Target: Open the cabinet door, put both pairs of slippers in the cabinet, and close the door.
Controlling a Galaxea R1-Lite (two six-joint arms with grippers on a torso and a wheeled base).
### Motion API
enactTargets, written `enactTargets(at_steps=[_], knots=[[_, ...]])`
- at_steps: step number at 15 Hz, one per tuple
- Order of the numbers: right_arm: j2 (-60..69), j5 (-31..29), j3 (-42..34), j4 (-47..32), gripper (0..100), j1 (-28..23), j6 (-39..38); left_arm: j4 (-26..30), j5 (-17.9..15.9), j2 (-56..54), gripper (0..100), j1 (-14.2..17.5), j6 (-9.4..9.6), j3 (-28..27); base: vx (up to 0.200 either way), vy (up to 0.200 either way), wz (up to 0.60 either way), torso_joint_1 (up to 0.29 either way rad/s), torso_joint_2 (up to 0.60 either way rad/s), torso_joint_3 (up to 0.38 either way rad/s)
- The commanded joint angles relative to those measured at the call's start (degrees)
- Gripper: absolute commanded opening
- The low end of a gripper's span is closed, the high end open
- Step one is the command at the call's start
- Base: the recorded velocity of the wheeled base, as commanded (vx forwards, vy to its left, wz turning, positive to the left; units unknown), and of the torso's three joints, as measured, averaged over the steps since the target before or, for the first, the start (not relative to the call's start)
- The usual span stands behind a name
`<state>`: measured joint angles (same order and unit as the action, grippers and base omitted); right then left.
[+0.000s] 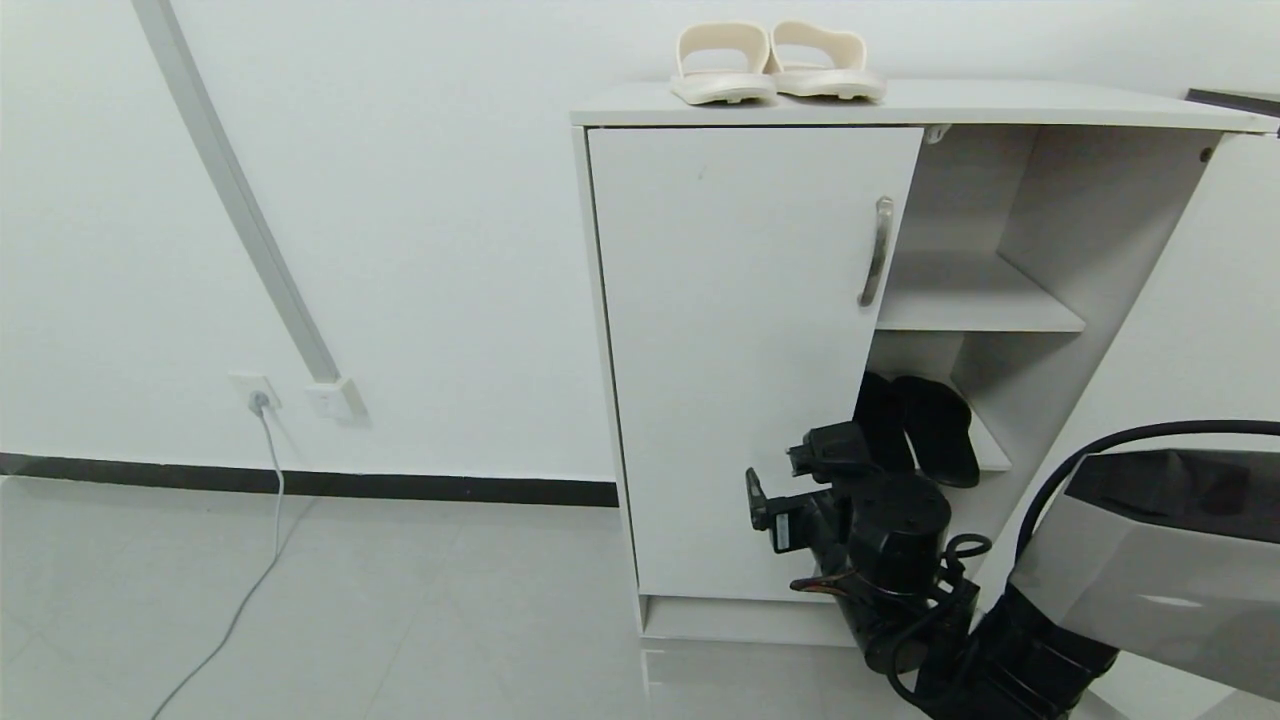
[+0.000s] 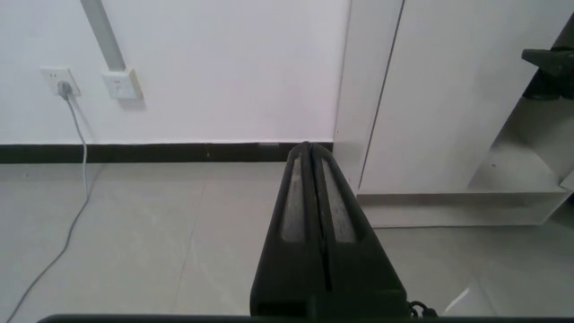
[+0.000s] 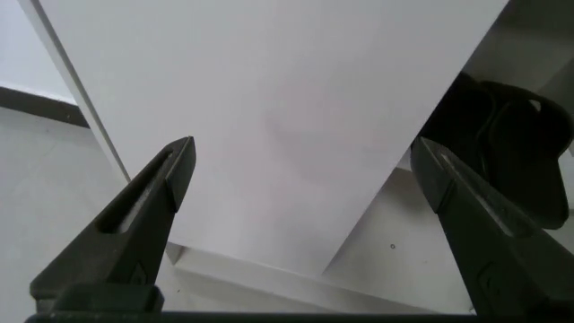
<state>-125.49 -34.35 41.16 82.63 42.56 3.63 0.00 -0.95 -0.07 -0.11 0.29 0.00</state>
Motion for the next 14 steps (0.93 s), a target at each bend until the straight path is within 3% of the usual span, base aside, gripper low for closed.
enactTargets(at_steps=[1,6,9,14], knots=[[-0.2,0.0,0.1,0.1,100,0.0,0.1,0.0,0.0,0.1,0,0.0,-0.03,0.0,0.000,0.000,0.00,0.000,0.00,0.000],[-1.0,-0.1,0.1,1.3,100,0.0,0.1,0.0,0.0,0.1,0,0.0,-0.03,0.0,0.000,0.000,0.00,0.000,-0.02,-0.018],[-1.0,-0.2,0.1,1.4,100,0.0,0.2,0.0,0.0,0.1,0,0.0,-0.03,0.0,0.000,0.000,0.00,0.010,-0.17,-0.317],[-0.8,-0.3,0.1,1.5,100,0.0,0.2,0.0,0.1,0.1,0,0.0,-0.20,0.0,0.000,0.000,0.00,0.061,-0.50,-0.365]])
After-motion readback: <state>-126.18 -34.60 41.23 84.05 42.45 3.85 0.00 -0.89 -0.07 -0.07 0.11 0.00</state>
